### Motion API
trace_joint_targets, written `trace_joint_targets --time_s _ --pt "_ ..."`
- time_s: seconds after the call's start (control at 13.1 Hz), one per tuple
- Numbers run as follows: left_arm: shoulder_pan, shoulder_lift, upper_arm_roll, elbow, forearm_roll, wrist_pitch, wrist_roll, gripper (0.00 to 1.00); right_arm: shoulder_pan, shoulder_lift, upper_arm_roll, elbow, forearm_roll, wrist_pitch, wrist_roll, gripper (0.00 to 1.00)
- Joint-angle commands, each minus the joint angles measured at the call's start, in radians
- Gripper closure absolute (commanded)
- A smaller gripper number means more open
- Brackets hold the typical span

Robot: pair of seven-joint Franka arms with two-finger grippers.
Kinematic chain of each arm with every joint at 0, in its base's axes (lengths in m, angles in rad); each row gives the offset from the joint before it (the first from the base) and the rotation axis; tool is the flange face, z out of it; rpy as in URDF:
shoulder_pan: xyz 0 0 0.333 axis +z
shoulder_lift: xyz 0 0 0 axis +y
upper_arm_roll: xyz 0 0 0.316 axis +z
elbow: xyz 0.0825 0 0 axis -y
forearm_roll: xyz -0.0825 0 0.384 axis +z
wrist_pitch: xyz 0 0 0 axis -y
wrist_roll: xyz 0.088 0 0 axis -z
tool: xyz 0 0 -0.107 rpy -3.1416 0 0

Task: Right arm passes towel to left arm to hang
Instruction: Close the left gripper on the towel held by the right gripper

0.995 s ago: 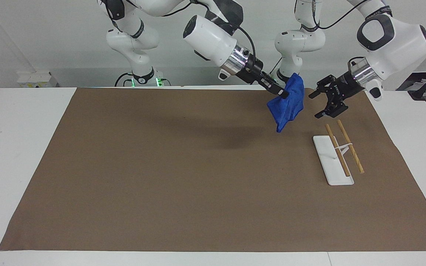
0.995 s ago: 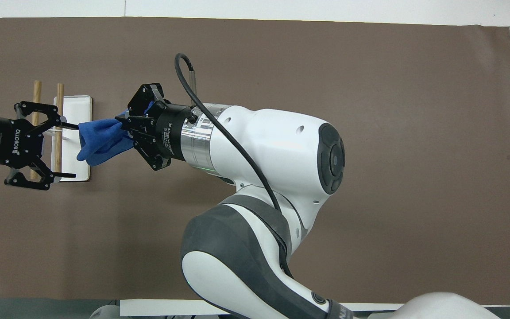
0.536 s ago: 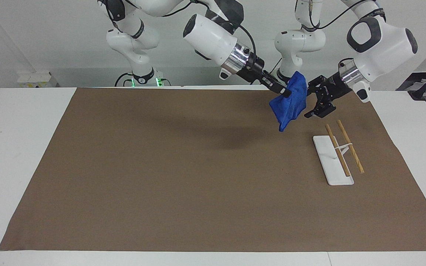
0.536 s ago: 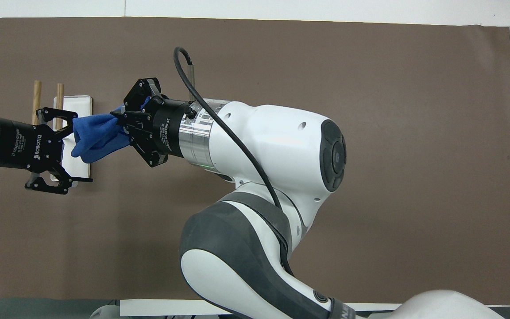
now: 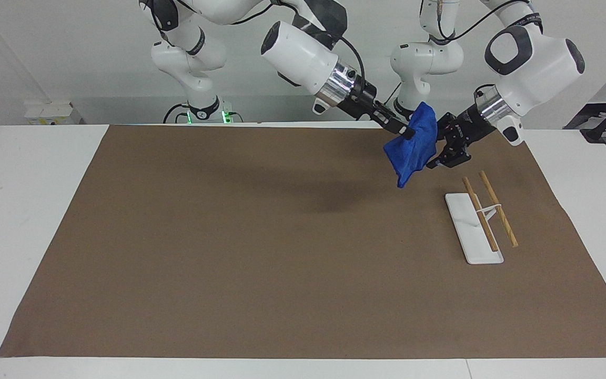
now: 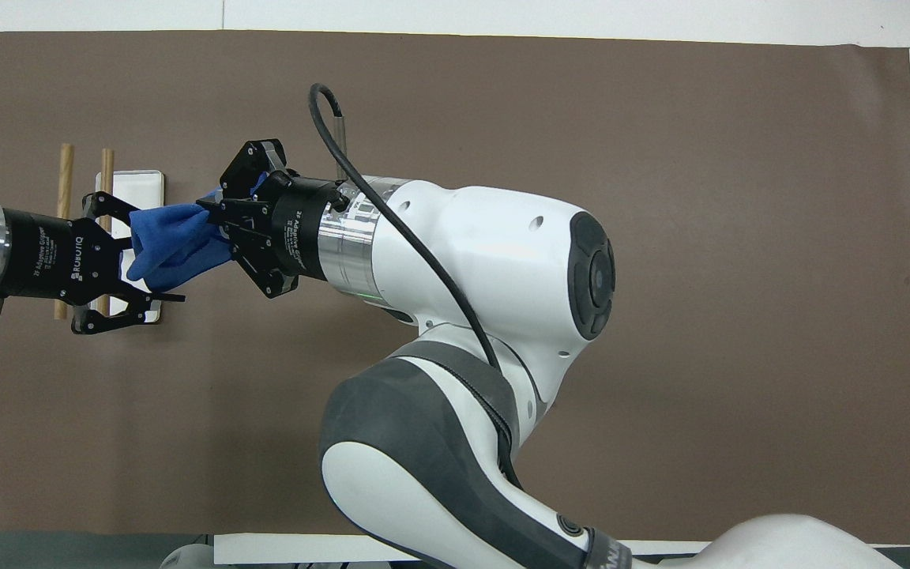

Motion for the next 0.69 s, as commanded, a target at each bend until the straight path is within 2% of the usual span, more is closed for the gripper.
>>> trace_joint_targets --time_s 0.0,0.08,0.61 --pt "-0.006 -0.031 0.005 -0.037 -0.009 0.028 -0.015 0.97 0.002 0.019 0.012 0.023 0.005 0.012 0.007 1.0" --pt "-0.006 -0.031 0.005 -0.037 -0.009 0.028 -0.013 1.0 0.002 0.019 0.01 0.023 0.005 0.012 0.007 1.0" --pt "0.001 -0.021 0.005 -0.026 0.004 0.057 0.03 1.0 0.002 0.019 0.01 0.023 0.004 0.01 0.006 1.0"
